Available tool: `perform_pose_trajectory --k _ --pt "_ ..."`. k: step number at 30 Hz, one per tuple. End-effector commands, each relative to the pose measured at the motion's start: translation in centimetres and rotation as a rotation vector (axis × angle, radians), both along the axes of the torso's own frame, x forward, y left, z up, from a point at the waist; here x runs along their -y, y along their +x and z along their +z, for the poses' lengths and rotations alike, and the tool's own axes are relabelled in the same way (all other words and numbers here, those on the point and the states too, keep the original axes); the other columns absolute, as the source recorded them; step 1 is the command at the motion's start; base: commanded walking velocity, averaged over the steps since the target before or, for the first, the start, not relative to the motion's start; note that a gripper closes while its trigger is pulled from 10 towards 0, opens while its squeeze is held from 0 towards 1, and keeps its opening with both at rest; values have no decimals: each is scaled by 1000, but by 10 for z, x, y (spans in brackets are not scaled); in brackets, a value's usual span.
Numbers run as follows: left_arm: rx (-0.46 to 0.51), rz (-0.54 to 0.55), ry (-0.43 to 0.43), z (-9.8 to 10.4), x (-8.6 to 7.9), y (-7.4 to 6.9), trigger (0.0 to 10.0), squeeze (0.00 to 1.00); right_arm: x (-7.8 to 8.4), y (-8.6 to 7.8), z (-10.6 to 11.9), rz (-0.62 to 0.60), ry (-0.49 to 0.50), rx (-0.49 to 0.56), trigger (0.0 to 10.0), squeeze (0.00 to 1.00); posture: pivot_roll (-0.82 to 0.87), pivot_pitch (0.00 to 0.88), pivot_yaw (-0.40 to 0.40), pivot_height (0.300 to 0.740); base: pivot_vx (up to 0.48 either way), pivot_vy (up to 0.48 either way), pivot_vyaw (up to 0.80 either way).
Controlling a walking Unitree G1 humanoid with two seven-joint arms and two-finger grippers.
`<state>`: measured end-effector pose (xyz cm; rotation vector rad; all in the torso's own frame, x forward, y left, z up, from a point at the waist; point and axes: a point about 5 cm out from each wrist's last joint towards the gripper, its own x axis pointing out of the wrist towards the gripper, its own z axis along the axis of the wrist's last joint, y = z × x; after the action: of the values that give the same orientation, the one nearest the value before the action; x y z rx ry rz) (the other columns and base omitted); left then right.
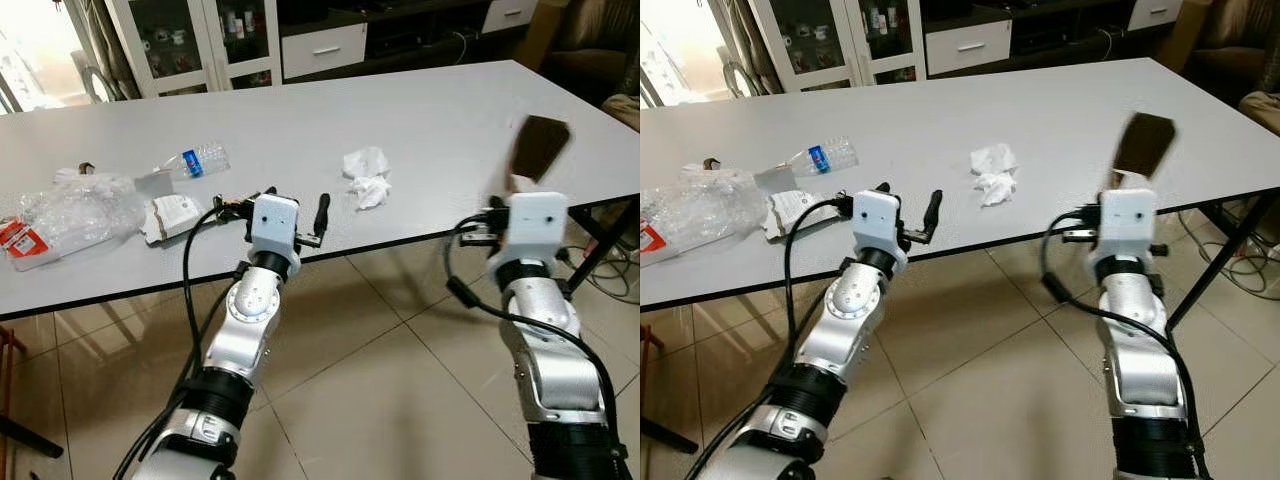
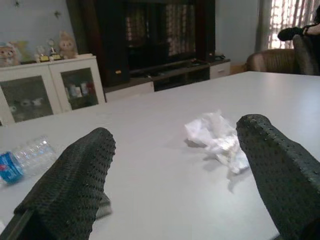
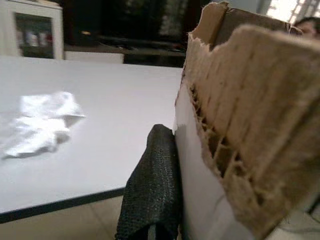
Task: Picking trash to rubbish bin
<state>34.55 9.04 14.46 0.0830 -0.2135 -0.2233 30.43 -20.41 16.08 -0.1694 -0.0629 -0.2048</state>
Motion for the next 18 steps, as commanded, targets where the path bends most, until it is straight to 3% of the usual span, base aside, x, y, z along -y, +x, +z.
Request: perform_pose_trajectory --k 1,18 --pt "9 -6 3 5 -1 2 10000 0 -3 3 2 0 5 22 10000 0 -125 0 49 740 0 0 0" --pt "-4 12 -24 2 3 3 10000 0 -13 6 -2 37 20 25 10000 0 -140 0 51 740 0 0 0"
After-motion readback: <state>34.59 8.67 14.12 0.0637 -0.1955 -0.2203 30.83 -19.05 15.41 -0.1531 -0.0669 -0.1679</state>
